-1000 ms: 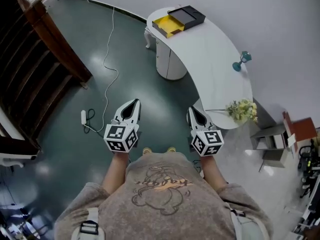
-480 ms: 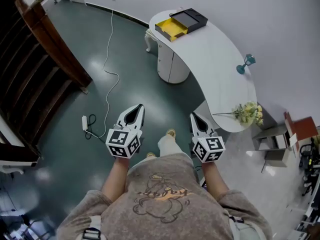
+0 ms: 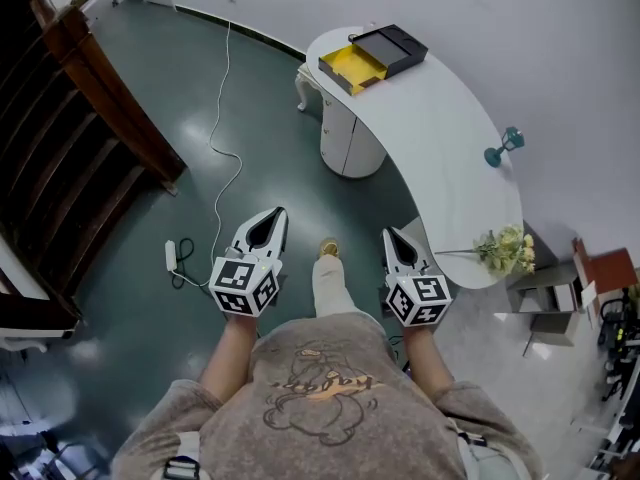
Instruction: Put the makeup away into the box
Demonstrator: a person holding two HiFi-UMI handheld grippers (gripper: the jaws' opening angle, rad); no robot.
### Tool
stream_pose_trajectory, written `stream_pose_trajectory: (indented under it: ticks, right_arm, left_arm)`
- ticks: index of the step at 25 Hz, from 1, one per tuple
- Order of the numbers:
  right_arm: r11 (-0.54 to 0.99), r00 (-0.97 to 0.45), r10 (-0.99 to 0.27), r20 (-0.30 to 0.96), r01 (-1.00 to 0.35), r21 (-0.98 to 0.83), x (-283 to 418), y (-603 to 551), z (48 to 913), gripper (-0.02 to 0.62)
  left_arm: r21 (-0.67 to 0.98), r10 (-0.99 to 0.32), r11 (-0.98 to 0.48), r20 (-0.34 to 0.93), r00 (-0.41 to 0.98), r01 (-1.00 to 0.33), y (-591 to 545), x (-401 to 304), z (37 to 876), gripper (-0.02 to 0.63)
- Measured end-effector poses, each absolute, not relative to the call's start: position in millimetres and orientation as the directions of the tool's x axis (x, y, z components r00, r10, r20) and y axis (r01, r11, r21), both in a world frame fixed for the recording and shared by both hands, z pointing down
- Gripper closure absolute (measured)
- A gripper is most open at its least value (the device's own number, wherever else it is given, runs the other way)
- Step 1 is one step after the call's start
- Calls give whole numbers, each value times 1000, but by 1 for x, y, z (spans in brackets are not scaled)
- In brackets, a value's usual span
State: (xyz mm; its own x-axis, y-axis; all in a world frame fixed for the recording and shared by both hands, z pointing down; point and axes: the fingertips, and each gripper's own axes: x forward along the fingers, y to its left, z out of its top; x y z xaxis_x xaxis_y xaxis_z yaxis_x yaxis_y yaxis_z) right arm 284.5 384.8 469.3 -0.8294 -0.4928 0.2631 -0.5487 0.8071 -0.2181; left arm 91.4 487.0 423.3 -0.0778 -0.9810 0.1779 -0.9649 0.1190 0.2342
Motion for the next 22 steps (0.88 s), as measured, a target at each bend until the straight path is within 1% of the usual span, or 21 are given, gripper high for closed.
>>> stream_pose_trajectory:
  ticks: [9, 22]
  right_arm:
    - [816, -838, -475, 267, -533, -221, 237, 307, 466, 594]
    - [848, -869, -412, 273, -475, -234, 148, 182, 453, 594]
  left_arm:
    - [227, -978, 124, 191, -81, -966, 405, 43, 425, 584]
    - [230, -966, 195, 211, -147, -953, 288, -39, 411, 583]
